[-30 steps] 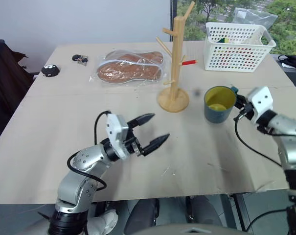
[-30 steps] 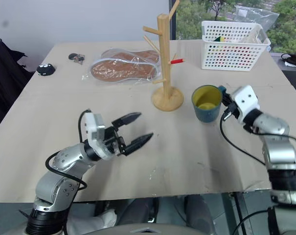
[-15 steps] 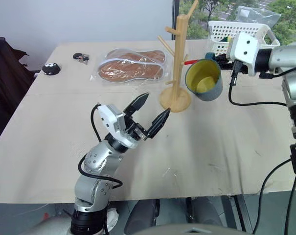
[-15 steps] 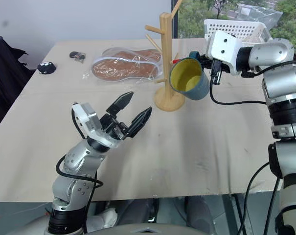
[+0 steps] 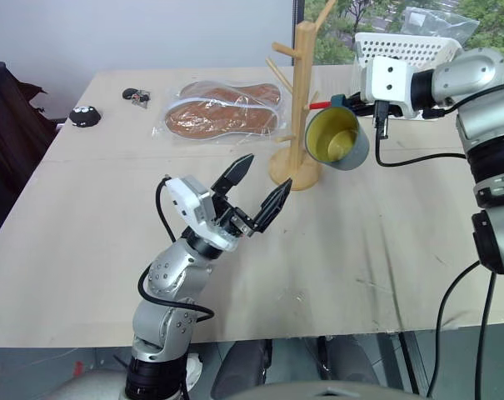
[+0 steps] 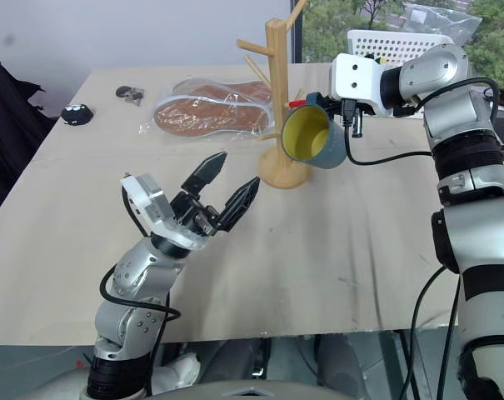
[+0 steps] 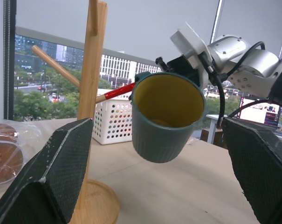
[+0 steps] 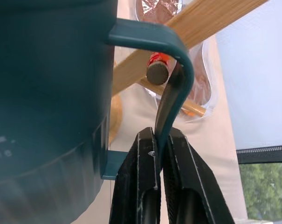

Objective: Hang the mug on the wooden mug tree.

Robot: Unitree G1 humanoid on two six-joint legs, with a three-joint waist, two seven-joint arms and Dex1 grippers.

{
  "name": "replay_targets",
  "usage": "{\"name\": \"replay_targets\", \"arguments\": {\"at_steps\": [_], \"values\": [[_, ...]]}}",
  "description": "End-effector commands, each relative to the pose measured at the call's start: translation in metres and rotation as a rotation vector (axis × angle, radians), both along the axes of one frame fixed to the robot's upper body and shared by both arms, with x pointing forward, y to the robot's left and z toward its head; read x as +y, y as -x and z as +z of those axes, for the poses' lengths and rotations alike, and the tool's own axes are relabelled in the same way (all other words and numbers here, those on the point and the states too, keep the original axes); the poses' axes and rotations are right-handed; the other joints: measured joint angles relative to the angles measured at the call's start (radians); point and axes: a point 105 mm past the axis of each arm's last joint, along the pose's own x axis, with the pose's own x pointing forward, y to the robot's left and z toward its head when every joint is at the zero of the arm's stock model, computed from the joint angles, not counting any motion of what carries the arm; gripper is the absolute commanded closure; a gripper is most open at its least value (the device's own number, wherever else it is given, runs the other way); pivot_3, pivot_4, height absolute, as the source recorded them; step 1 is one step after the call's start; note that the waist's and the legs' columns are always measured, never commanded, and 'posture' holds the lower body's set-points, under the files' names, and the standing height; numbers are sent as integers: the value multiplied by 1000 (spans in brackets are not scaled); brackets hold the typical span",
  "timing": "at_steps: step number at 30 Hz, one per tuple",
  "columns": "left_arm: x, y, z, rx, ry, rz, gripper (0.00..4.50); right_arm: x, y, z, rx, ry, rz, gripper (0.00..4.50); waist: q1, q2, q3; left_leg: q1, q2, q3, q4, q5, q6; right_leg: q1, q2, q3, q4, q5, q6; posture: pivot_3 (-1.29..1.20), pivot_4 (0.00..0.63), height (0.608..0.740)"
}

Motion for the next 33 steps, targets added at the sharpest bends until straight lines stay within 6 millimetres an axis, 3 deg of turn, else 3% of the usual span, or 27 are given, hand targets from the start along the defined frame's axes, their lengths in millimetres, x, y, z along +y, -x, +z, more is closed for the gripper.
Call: {"name": "replay_targets", "arguments": {"at_steps": [1,10,13,20,24,27,30,33], "values": [[0,7,10,-55,7,2,0,4,-1,25,-89,-15,-4,4476,0,0,0,0,0,0,0,0,0,0,0,0,0,0,0,0,150,740],[4,3,12,-63,26,27,0,6,-7,31,-107,-22,-43,4476,0,0,0,-1,0,0,0,0,0,-1,0,0,0,0,0,0,150,740],[10,-1,15,-69,45,58,0,6,-9,35,-126,-39,-60,3639,0,0,0,-1,0,0,0,0,0,-1,0,0,0,0,0,0,150,740],[10,-2,13,-73,24,50,0,-5,-13,43,-137,-98,-117,163,0,0,0,-1,0,0,0,0,0,-1,0,0,0,0,0,0,150,740],[9,-2,9,-69,0,45,0,-21,-15,50,-143,-151,-173,62,0,0,0,-1,0,0,0,0,0,-1,0,0,0,0,0,0,150,740],[6,-2,-4,-22,-58,33,0,-48,-11,51,-79,-245,-234,62,3,0,0,-1,0,0,0,0,0,-1,0,0,0,0,0,0,150,740],[4,-3,-28,82,-137,24,0,-74,0,38,37,-389,-272,62,5,0,0,-2,-1,-1,0,0,0,-1,0,-1,-1,0,0,0,150,740],[2,1,-55,146,-292,8,0,-95,19,8,115,-614,-296,62,7,-1,-1,-2,0,-2,0,0,0,0,-1,-2,-1,0,0,0,150,740]]}}
